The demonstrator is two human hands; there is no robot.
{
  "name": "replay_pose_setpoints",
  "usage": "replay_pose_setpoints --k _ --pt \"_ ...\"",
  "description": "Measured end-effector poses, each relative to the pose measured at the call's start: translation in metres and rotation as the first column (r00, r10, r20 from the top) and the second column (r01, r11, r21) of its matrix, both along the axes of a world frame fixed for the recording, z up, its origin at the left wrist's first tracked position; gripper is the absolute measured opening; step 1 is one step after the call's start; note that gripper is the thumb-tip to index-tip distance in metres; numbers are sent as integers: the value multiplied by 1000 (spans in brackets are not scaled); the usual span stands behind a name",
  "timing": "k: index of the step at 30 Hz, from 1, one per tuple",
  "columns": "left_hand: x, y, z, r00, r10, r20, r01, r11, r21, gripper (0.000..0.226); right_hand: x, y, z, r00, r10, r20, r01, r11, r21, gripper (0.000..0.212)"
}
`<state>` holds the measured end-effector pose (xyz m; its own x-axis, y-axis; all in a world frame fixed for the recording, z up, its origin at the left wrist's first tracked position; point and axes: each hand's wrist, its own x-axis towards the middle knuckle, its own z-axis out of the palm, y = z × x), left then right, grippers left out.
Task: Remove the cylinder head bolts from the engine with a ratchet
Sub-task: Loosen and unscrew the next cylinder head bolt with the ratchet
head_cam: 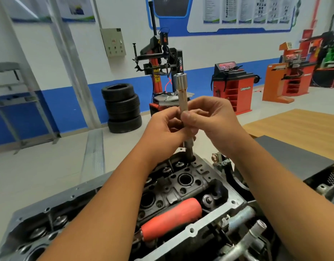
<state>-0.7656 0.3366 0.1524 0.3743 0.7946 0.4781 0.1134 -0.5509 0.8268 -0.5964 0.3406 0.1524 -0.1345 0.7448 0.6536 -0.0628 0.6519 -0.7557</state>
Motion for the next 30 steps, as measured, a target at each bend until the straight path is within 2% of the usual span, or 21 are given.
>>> replay_pose_setpoints --k 4,6,9,12,15,18,22,27,30 --pt "5 1 1 994 -107 16 108 991 -78 27 0 9 -13 990 -3 -142 2 1000 -9 8" --pt "6 3 2 987 -161 19 162 979 -126 30 1 8 -12 990 -3 -141 0 1000 -18 9" --pt "4 2 2 981 -193 -7 190 973 -132 30 5 1 -3 999 6 -45 -8 999 -43 19" --pt "2 3 2 994 -108 -24 106 991 -77 23 15 -2 23 990 -3 138 15 996 -86 33" --pt "-1 4 0 1000 -24 18 24 999 -39 21 12 -1 36 952 -85 295 96 995 -24 24" --pt "1 4 -3 998 -55 9 55 997 -50 19 6 0 23 972 -150 184 145 989 40 19" --pt "-2 4 3 988 -149 47 154 977 -150 31 3 13 18 994 31 103 -26 999 -45 14" --pt "-8 1 3 999 -17 45 18 999 -38 21 0 23 15 957 257 135 -249 966 -73 20" --pt "-8 -3 7 998 56 28 -56 998 20 32 -1 24 16 952 294 81 -289 955 -62 16"
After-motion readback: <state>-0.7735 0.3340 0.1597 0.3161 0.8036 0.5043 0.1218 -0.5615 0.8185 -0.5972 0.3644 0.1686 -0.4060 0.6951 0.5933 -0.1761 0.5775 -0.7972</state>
